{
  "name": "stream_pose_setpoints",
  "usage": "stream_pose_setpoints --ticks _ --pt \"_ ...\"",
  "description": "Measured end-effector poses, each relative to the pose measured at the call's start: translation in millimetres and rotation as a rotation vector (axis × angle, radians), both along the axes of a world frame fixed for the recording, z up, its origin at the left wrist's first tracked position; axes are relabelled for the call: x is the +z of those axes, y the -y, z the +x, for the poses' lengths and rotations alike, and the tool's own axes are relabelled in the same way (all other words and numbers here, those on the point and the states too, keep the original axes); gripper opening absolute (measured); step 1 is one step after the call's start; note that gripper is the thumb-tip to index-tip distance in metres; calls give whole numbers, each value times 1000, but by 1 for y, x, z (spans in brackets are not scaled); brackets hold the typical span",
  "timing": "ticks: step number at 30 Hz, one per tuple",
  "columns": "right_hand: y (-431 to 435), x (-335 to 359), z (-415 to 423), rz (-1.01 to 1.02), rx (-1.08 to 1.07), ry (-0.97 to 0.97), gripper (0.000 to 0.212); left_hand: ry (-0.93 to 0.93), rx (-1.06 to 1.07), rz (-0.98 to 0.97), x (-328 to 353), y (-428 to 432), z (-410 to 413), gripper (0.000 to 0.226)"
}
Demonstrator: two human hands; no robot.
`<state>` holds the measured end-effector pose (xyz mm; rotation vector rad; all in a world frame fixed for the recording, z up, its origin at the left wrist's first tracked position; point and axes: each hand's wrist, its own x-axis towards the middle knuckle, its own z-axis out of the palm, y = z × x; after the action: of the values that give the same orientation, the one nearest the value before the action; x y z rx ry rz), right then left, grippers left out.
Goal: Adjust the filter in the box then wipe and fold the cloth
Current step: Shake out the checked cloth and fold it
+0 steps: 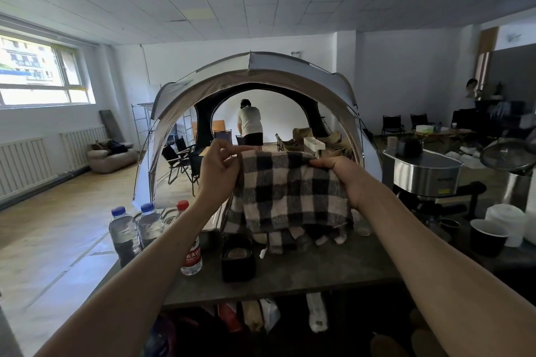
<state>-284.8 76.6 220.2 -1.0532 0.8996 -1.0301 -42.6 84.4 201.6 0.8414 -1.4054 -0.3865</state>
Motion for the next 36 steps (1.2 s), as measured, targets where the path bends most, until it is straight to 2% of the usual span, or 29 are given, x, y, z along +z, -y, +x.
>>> stream_pose_setpoints --ticks 3,5,8,10,13,16,19,21,23,25,27,28,32,36 --pt "1 -3 -4 -7 -15 138 15 149 171 -60 -2 6 7 28" --pt "1 -3 -5 -17 -12 195 15 245 263 24 -5 7 11 28" --pt "0 -2 0 -55 15 239 20 102 24 469 0 -5 6 51" --pt "-3 0 6 -77 33 227 22 129 -136 678 3 -10 6 49" --pt "-5 2 10 -104 60 232 24 42 -380 855 12 -12 4 52" --pt "-8 3 7 -114 102 247 28 -57 -463 941 20 -15 0 40" --pt "-10 5 4 -161 195 226 25 -103 -422 954 22 -12 -1 30" --pt "-10 6 2 -198 218 117 33 -151 -390 925 23 -10 1 31" --pt "-5 3 -1 -235 135 -48 44 -197 -392 875 25 -8 4 30" --pt "0 0 -3 -326 23 -170 29 -213 -411 828 28 -8 7 20" --pt "2 -2 -4 -380 -31 -168 14 -236 -416 763 32 -10 7 10" --pt "3 -2 -4 -400 -51 -150 13 -265 -406 707 35 -12 6 9" --pt "5 -2 0 -497 -154 -86 26 -352 -429 530 46 -13 9 45" --pt "8 -3 -3 -576 -178 -54 37 -397 -430 502 52 -17 12 59"
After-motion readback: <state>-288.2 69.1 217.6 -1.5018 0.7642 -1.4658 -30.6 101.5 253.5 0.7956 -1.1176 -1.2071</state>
